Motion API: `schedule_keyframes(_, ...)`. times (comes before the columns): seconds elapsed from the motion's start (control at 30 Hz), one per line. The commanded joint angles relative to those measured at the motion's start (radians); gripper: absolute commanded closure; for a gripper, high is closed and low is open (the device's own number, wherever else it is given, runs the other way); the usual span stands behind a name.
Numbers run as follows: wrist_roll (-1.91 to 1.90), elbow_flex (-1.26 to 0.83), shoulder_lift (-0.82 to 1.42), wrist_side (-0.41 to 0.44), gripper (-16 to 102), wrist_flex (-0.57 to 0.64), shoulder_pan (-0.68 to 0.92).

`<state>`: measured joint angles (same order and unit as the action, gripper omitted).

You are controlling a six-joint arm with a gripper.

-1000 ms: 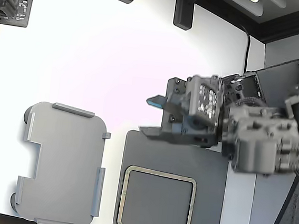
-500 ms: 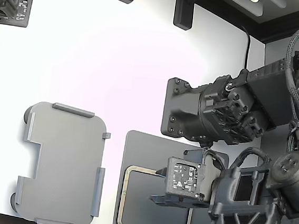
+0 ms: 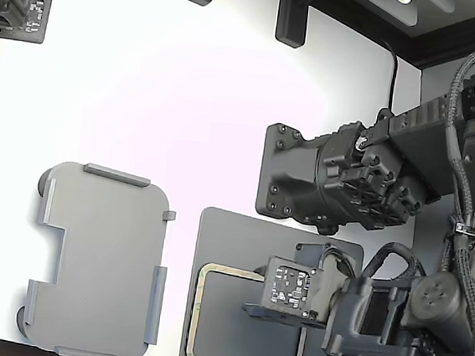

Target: Move top rectangular frame to the holder.

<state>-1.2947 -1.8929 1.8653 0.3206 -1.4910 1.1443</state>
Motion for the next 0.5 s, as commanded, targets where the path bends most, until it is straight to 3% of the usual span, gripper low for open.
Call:
schedule_keyframes(0.0, -0.011, -0.051, 0.012, -0.017, -14, 0.034, -0.005)
schedule_keyframes(0.27, -0.009, -0.206, 0.084, -0.049, -10, 0.169, -0.006)
schedule_keyframes(0.47, 0.011, -0.262, 0.092, -0.078, -7, 0.186, -0.005)
